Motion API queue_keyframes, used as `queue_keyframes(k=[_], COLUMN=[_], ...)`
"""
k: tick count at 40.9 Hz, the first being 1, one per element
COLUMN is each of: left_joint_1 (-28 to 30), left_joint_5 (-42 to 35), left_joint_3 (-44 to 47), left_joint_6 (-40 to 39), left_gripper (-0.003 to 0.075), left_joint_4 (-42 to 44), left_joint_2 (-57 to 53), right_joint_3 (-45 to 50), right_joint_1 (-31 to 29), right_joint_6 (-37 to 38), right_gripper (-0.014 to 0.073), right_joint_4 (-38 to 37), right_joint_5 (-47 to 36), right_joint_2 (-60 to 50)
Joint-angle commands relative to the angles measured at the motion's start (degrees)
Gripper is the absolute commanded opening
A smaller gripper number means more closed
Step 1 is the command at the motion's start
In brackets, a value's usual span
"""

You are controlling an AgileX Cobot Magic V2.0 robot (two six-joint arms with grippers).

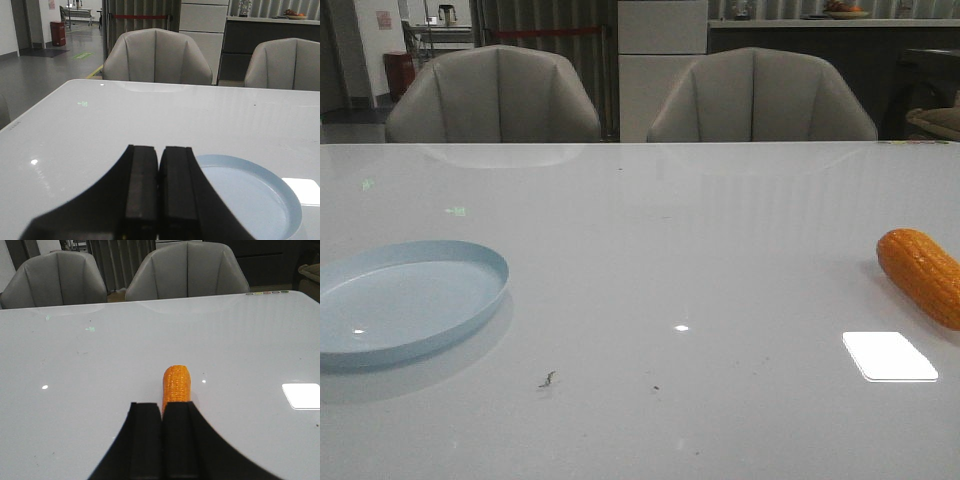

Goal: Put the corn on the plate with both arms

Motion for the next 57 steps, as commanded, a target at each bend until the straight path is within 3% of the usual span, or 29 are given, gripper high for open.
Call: queue_keyframes(k=[1,28,45,50,57], left_joint_1=[0.0,0.0,0.0,0.0,-0.1], left_joint_5=[-4.9,-4.9,-12.3,-17.6,-17.6], left_joint_3=[2.1,2.1,2.1,1.8,-0.2], left_joint_6=[0.0,0.0,0.0,0.0,0.0], left_gripper=[0.0094,0.0094,0.0094,0.0094,0.0094], left_joint_4=[0.1,0.1,0.1,0.1,0.1], left_joint_2=[-1.1,-1.1,-1.1,-1.1,-1.1], right_joint_3=[-1.2,-1.2,-1.2,-1.2,-2.3], right_joint_1=[-0.1,-0.2,-0.2,-0.2,-0.2], right_joint_6=[-0.2,-0.2,-0.2,-0.2,-0.2], right_gripper=[0.0057,0.0057,0.0057,0.0057,0.0057], right_joint_4=[-0.5,-0.5,-0.5,0.0,0.1], right_joint_5=[-4.6,-4.8,-6.7,-10.4,-12.0], right_joint_2=[-1.5,-1.5,-1.5,-1.5,-1.5])
